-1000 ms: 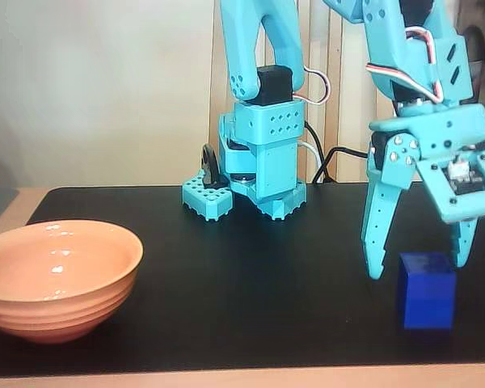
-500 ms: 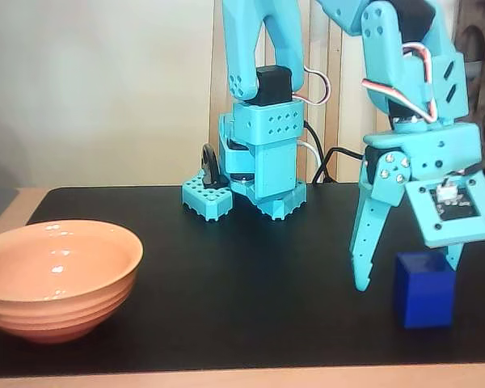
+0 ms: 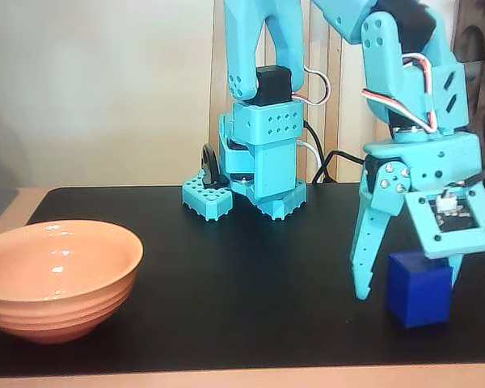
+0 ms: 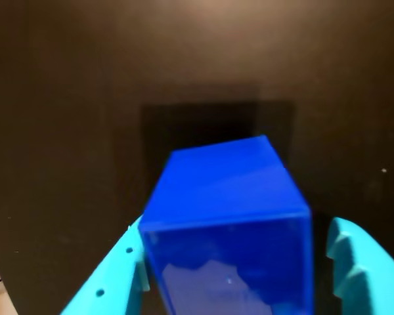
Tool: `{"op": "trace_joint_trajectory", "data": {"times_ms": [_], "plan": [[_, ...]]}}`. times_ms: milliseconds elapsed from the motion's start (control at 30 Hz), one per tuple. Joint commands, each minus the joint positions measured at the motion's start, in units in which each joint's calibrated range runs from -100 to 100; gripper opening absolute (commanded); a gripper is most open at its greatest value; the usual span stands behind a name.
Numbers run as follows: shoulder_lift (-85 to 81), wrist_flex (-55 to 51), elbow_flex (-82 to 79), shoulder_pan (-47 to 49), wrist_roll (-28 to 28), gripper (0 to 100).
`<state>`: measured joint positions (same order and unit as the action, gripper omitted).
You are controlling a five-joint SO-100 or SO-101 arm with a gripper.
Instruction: Place the blue cube in the orange bowl.
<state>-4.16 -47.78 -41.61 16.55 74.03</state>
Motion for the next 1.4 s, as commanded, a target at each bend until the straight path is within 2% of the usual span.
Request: {"op": "trace_joint_trajectory", "data": {"times_ms": [0,133,433,1367], "plan": [[-0.5,1.5,4.3,-0.8,0.7,28],[-0.9,1.4,4.4,-1.0,0.5,20],[-1.1,1.5,4.8,-0.8,0.5,14],[-12.5,0.7,4.2,-2.5,0.5,14]]}}
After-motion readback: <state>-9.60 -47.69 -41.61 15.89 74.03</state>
